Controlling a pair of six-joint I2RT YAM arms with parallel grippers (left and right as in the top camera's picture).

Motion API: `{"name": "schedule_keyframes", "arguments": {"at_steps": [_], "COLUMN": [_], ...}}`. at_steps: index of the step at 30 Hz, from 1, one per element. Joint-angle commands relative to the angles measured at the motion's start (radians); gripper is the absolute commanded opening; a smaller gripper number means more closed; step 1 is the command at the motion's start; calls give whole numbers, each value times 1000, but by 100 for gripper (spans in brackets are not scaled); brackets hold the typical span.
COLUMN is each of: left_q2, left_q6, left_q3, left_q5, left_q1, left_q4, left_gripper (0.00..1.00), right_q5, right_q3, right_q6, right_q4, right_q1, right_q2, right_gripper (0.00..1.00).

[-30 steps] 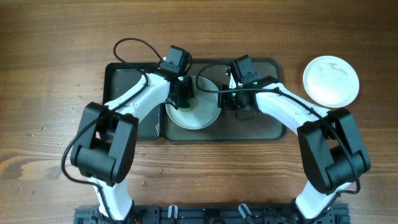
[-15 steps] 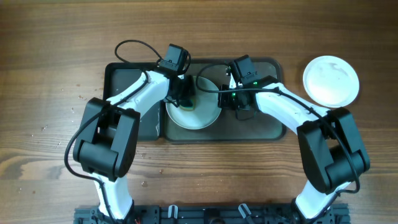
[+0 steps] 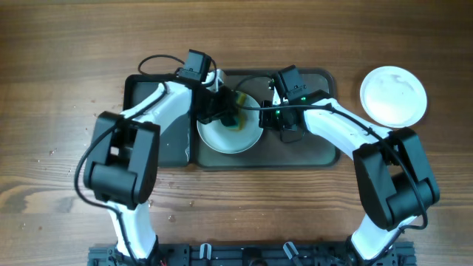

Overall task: Clean dirty plates on tray and stack at the side
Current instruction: 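Scrub the plate surface with the sponge in the left gripper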

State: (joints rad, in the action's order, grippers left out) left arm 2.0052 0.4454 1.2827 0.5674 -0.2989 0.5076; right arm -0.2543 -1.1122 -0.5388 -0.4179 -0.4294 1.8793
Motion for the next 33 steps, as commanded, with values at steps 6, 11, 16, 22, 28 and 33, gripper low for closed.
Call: {"name": "schedule_keyframes", "arguments": {"at_steps": [6, 11, 16, 22, 28, 33], "left_q2": [-276, -253, -197, -112, -35, 12], "left_q6": [-49, -49, -49, -49, -49, -49], "left_q3": [10, 10, 4, 4, 4, 4], "left_q5": [-192, -281, -282, -282, -316, -318], "left_q1": [21, 9, -6, -19, -19, -23], "left_q4": [43, 47, 42, 37, 6, -8], "left_gripper": [4, 4, 4, 4, 4, 4], "right_q5": [-8, -8, -6, -5, -5, -2], "right_q3": [8, 8, 8, 8, 8, 8], "right_q6": [-13, -13, -11, -11, -11, -11], "right_q4": [9, 10, 10, 10, 10, 10], "right_q1": [0, 0, 0, 0, 0, 0], "right_q2": [13, 13, 13, 13, 13, 13], "right_gripper": [4, 4, 4, 4, 4, 4]}}
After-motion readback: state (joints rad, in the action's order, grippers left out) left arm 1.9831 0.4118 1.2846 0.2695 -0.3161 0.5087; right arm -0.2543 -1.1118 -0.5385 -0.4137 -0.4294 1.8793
